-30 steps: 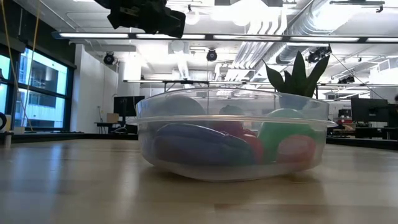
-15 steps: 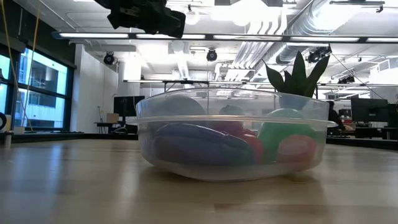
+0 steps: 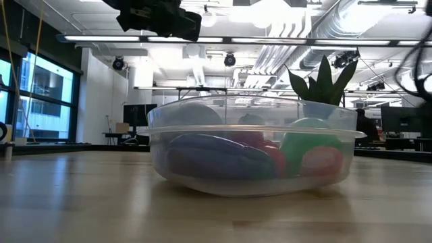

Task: Pick and placing Produce into tupperware
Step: Put the yellow lemon into the transparent container

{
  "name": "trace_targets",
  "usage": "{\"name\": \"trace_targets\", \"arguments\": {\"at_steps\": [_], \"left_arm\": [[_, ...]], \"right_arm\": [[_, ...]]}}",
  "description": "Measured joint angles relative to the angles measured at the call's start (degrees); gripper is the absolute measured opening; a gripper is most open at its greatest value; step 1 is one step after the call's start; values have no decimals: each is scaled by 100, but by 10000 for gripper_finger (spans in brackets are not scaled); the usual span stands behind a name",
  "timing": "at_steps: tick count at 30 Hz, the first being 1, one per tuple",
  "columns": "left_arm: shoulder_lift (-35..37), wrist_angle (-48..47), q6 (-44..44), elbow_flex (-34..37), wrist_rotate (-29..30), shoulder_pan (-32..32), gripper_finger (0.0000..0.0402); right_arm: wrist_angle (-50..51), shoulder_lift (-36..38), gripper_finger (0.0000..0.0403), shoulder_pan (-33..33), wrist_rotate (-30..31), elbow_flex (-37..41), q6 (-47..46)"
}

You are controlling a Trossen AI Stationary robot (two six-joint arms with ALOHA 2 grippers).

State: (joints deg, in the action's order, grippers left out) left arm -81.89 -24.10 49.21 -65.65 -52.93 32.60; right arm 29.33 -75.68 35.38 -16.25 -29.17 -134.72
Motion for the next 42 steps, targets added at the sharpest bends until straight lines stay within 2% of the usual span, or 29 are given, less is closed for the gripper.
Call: {"name": "trace_targets", "arguments": {"at_steps": [2,5,11,14,16,19,22,28,34,42], "left_arm": [[0,0,0,0,0,0,5],[0,0,0,0,2,0,5],[0,2,0,0,2,0,5],[0,2,0,0,4,0,5],[0,2,0,0,4,0,5],[0,0,0,0,4,0,5],[0,0,0,0,4,0,5],[0,-1,0,0,4,0,5],[0,0,35,0,4,0,5],[1,-4,46,0,4,0,5]], "right_arm": [[-139,2,99,-137,91,-38,232],[412,2,99,-253,152,-323,589],[3406,4,99,-361,-27,-1373,1226],[4531,7,107,-359,-123,-1732,1396],[4937,17,119,-350,-181,-1803,1404],[4876,108,146,-350,-357,-1661,1316],[4229,218,175,-311,-378,-1360,1052],[3740,239,213,-120,-346,-1106,67],[3553,240,217,-4,-245,-971,-364],[2687,240,217,-528,139,-308,-450]]}}
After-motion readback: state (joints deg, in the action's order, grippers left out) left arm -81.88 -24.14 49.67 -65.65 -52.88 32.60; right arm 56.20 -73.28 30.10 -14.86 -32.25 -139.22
